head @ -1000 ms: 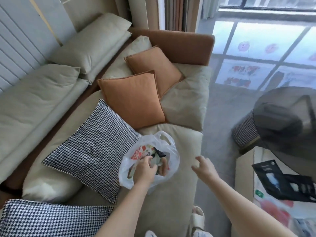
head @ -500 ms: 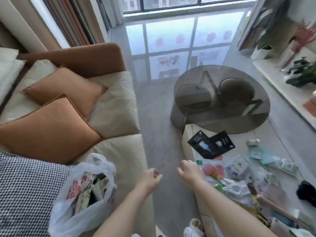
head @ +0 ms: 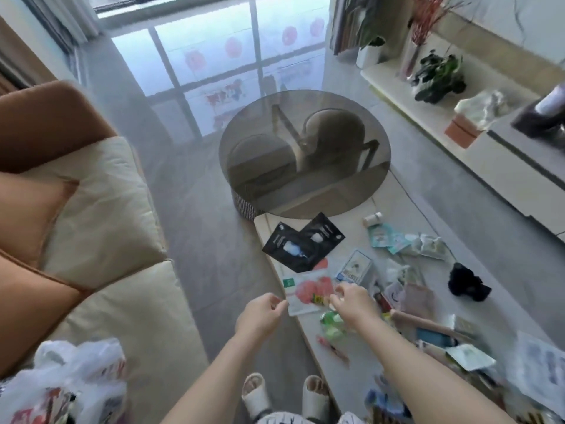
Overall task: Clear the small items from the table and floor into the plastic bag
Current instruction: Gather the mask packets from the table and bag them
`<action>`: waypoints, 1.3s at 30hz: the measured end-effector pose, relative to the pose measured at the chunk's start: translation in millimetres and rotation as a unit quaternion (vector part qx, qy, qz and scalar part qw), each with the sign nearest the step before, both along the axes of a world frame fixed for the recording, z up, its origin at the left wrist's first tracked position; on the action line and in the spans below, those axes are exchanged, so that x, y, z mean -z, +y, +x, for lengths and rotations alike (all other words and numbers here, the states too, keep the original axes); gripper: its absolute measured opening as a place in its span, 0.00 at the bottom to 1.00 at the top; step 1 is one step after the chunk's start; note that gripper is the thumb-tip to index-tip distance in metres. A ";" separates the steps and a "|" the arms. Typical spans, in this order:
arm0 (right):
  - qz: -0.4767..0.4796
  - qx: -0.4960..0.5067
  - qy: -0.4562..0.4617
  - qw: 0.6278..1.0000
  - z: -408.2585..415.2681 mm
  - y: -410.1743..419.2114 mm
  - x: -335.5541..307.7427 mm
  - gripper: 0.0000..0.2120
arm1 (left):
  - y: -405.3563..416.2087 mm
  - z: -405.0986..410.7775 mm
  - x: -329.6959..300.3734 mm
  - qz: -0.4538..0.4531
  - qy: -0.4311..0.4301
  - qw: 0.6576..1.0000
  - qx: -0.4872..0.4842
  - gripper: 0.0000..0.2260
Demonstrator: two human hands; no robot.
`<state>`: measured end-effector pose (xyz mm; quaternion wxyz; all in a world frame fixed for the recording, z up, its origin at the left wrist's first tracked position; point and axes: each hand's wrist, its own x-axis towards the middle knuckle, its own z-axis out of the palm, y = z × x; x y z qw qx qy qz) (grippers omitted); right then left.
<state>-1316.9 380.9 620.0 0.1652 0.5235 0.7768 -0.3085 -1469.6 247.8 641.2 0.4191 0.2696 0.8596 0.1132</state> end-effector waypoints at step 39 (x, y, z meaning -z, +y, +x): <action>-0.002 0.043 0.049 0.998 -124.3 162.8 298.4 0.28 | 218.1 -142.6 322.5 -0.025 0.046 0.995 -0.086 0.29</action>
